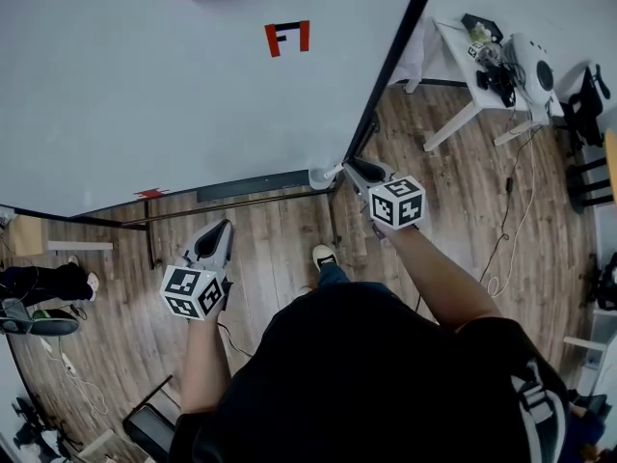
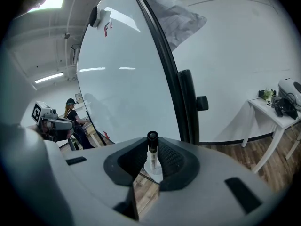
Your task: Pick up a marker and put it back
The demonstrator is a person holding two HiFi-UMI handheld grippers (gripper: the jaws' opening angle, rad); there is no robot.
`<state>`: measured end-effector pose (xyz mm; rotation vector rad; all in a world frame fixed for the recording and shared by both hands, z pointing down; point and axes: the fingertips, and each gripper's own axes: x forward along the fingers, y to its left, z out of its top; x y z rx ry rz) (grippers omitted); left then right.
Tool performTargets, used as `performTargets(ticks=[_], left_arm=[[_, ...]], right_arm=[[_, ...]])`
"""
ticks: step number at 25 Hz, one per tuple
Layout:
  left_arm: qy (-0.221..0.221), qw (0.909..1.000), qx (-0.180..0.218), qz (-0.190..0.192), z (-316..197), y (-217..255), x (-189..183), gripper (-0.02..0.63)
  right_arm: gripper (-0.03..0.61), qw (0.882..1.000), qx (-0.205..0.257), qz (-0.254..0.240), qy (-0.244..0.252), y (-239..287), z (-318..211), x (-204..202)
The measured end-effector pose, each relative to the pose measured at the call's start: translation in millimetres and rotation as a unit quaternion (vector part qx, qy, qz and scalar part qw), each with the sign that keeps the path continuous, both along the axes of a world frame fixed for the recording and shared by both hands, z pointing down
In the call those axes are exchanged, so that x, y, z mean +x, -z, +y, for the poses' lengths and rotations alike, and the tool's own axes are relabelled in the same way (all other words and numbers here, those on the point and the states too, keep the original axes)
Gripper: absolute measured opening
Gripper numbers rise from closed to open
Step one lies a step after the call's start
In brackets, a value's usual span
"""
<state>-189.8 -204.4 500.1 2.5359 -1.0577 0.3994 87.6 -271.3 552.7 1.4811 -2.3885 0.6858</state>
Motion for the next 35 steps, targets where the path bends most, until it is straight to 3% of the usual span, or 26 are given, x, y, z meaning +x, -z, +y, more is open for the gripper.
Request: performTargets(ticks=[24,35], left_arm=[[0.022,0.9988,-0.043,-0.008,-31.7,-34.8,-5.9,0.014],[0.025,0.9985,-0.048,-0.008,-34.1,-39.0,-7.1,0.014]], right_arm=[[0.061,0.997,-0.072,0.018,0.029,-88.3,-40.7,-15.6],[0.061,0.996,-0.084,0.021,0.036,-102.7,-42.4,-19.7]])
